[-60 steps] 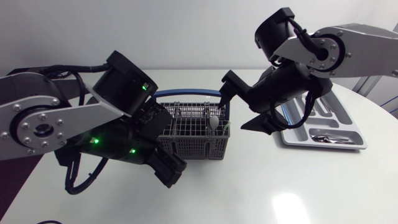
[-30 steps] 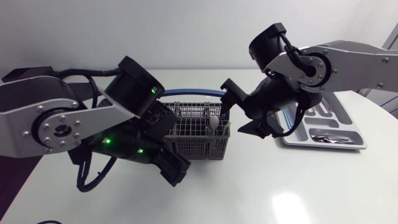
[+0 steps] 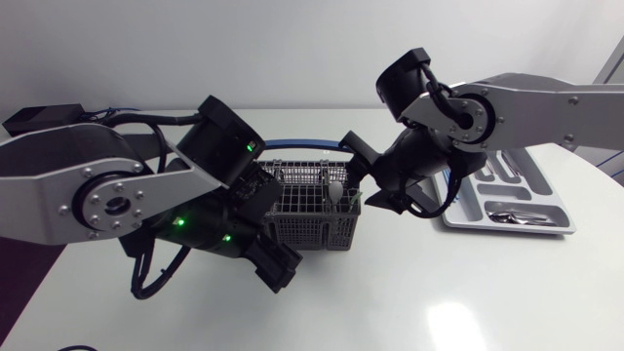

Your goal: Unload the cutlery basket into the drawer organizer.

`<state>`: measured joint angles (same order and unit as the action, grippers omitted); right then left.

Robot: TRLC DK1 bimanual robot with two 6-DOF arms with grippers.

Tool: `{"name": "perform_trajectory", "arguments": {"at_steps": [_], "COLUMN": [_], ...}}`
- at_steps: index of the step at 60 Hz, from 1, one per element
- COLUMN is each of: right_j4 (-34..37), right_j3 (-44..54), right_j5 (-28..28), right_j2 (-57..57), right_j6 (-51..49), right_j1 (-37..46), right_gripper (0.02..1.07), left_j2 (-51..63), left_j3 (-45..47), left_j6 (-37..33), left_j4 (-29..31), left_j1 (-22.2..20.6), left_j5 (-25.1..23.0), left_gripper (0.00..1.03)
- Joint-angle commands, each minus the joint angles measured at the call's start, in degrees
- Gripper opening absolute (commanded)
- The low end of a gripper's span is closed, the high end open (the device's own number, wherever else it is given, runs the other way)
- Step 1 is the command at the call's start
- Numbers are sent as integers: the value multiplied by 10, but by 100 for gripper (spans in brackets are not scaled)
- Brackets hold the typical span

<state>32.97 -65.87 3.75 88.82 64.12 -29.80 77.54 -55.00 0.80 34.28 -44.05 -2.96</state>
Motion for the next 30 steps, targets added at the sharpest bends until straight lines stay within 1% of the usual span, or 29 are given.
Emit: {"name": "perform_trajectory", "arguments": {"at_steps": [1, 10, 20, 23, 27, 30], "right_j4": [-2, -4, -6, -8, -9, -11], "right_j3": [8, 7, 6, 6, 5, 5], "right_j5": [-7, -18, -18, -20, -28, -30], "right_j2": [13, 16, 23, 26, 29, 29], "right_j6": [17, 17, 17, 17, 16, 15], "right_j1": [-4, -5, -9, -9, -9, -8], "right_gripper": [48, 38, 37, 34, 26, 25], "left_j2": [13, 16, 17, 17, 17, 17], "left_j3": [-8, -8, -9, -9, -9, -8], "left_j6": [-13, -13, -16, -16, -17, -18], "left_j4": [-7, -9, -9, -9, -9, -9], "left_j1": [-3, -3, -3, -3, -2, -3], "left_j5": [-2, -2, -2, -2, -2, -2], "left_gripper": [99, 99, 99, 99, 99, 99]}}
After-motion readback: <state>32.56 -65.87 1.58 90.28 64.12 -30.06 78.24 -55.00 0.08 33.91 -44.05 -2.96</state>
